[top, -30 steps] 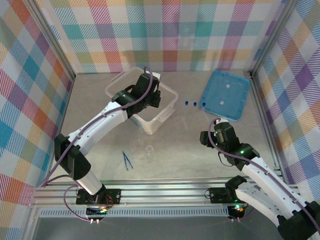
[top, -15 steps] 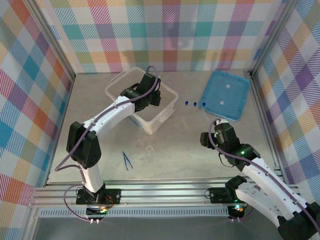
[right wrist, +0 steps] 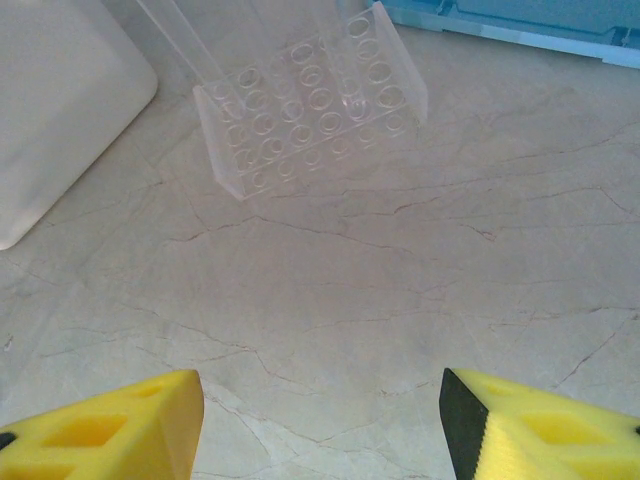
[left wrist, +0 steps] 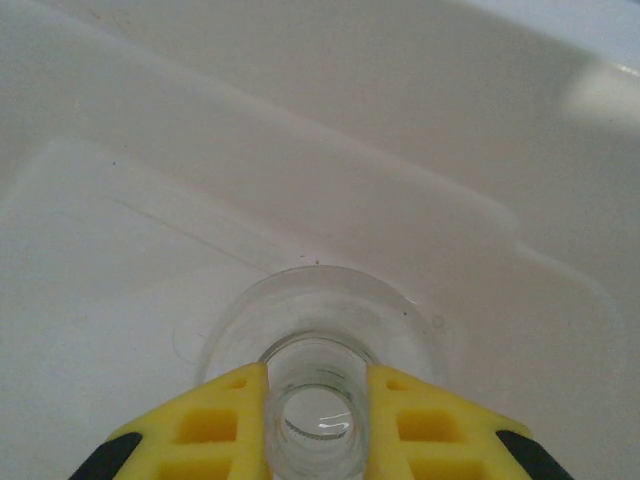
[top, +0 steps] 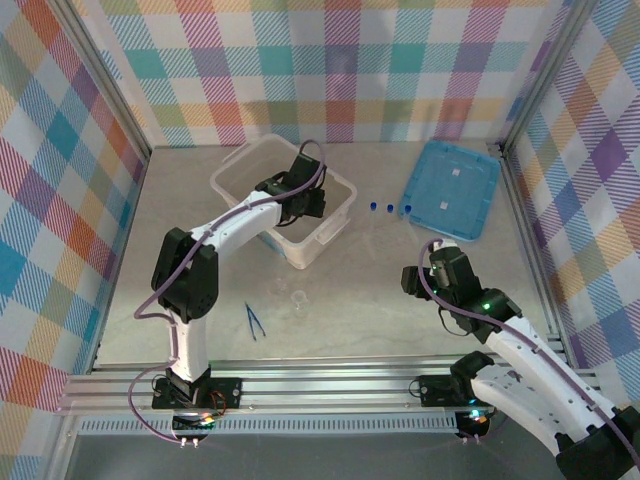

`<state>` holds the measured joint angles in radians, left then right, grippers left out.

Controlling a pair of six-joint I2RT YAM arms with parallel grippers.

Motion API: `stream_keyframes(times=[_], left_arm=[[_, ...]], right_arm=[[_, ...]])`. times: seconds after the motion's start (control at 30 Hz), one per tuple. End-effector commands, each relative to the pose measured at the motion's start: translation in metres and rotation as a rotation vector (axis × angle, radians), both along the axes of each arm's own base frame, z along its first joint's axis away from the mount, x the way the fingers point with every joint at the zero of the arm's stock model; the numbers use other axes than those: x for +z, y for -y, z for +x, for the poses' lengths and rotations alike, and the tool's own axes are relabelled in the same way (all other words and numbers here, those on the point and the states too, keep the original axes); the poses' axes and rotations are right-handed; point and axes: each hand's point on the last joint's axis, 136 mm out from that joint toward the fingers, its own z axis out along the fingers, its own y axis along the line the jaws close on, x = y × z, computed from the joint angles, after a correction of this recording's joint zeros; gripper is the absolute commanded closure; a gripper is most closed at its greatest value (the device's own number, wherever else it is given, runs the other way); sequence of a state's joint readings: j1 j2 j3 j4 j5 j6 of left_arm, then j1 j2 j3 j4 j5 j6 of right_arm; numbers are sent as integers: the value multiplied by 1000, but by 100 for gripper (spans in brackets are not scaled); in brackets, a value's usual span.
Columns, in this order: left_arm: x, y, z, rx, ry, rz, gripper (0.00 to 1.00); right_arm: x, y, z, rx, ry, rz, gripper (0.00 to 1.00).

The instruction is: Organize the chemistry lab equipment

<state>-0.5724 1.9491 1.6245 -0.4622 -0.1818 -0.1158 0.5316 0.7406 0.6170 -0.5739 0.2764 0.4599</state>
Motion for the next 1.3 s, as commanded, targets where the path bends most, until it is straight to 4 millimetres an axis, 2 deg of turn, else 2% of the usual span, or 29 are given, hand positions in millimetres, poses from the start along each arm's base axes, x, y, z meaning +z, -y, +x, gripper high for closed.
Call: stream_keyframes(times=[0.0,0.27,0.53,1.27], left_arm=[[9,4,12,14,41,-51,97],[5,8,10,7,25,-68,97],[-9,10,5,3,-12,-71,97],[-37,0,-12,12,-54,-35,97]], right_arm=[[7,1,-2,-12,11,9,35],[7,2,-3,-15,11,10,35],[7,2,-1,-18,12,9,35],[5,2,-1,-16,12,7,35]])
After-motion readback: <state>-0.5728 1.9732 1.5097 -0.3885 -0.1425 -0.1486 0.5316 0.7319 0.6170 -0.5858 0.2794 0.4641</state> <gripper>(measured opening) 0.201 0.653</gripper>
